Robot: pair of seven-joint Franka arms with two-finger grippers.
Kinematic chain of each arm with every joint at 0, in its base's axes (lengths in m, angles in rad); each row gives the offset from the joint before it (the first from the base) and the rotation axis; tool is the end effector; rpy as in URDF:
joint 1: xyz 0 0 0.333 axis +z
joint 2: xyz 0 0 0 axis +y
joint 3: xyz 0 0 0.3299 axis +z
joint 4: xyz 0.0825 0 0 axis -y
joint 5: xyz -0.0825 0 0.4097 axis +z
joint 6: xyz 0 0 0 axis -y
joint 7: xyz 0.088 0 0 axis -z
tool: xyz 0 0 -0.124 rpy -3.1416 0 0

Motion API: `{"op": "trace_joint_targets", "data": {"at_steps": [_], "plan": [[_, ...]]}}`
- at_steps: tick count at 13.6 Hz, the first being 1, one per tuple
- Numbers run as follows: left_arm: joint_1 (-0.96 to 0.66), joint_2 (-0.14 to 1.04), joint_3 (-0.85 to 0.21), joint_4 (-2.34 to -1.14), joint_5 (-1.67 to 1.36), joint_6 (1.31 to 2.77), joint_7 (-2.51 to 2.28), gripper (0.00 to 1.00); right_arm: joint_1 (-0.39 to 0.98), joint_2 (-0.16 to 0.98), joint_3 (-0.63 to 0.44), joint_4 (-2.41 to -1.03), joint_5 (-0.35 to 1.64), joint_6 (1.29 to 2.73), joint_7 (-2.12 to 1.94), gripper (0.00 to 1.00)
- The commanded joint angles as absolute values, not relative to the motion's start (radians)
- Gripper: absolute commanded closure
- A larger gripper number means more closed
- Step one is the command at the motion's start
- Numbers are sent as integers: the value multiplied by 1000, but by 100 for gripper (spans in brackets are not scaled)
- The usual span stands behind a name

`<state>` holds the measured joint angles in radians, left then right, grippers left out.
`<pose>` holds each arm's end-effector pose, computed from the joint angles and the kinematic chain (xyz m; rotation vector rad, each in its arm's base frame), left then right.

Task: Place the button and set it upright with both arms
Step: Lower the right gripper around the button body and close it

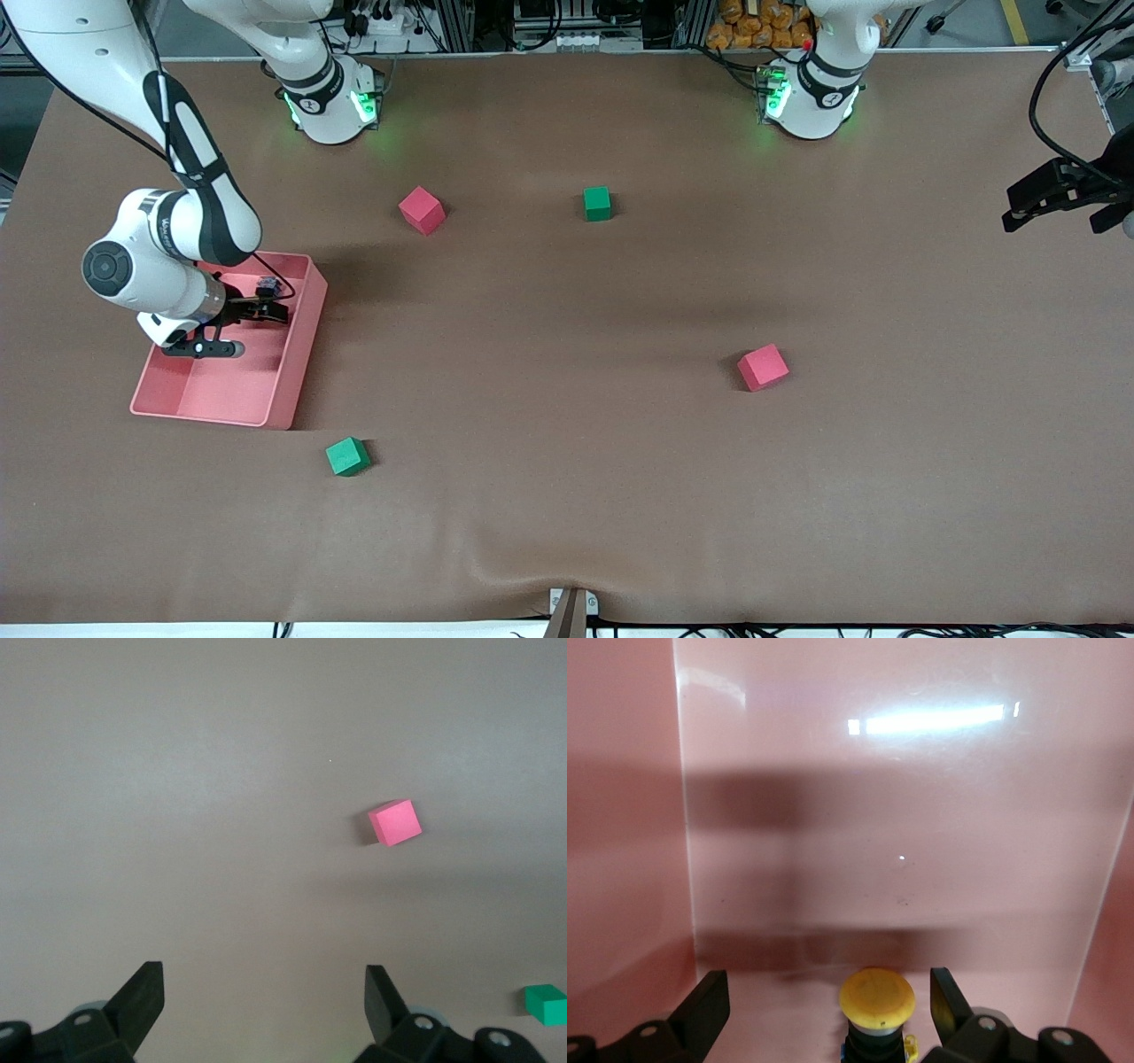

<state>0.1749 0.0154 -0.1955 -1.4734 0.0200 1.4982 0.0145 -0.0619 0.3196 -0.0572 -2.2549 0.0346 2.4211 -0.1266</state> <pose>0.5782 -0.0083 0.6544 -3.1242 0.0524 -0.0152 0.5359 -0.0647 0.1833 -3.1112 0.0291 0.2356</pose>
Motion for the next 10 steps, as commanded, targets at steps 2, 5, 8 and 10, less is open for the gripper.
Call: {"op": "trace_joint_targets", "data": {"at_steps": [2,5,8,10], "plan": [[175,28,-201,-1468,9,1491,35,0,-75,295,-54,-2325,23,2486,-150,0],[170,41,-206,-1468,12,1497,21,0,-92,281,-54,-2414,23,2608,-167,0],[169,43,-207,-1470,11,1497,20,0,-92,281,-54,-2421,23,2609,-166,0],[167,51,-207,-1468,9,1500,18,0,-91,290,-52,-2419,25,2609,-158,0]]}}
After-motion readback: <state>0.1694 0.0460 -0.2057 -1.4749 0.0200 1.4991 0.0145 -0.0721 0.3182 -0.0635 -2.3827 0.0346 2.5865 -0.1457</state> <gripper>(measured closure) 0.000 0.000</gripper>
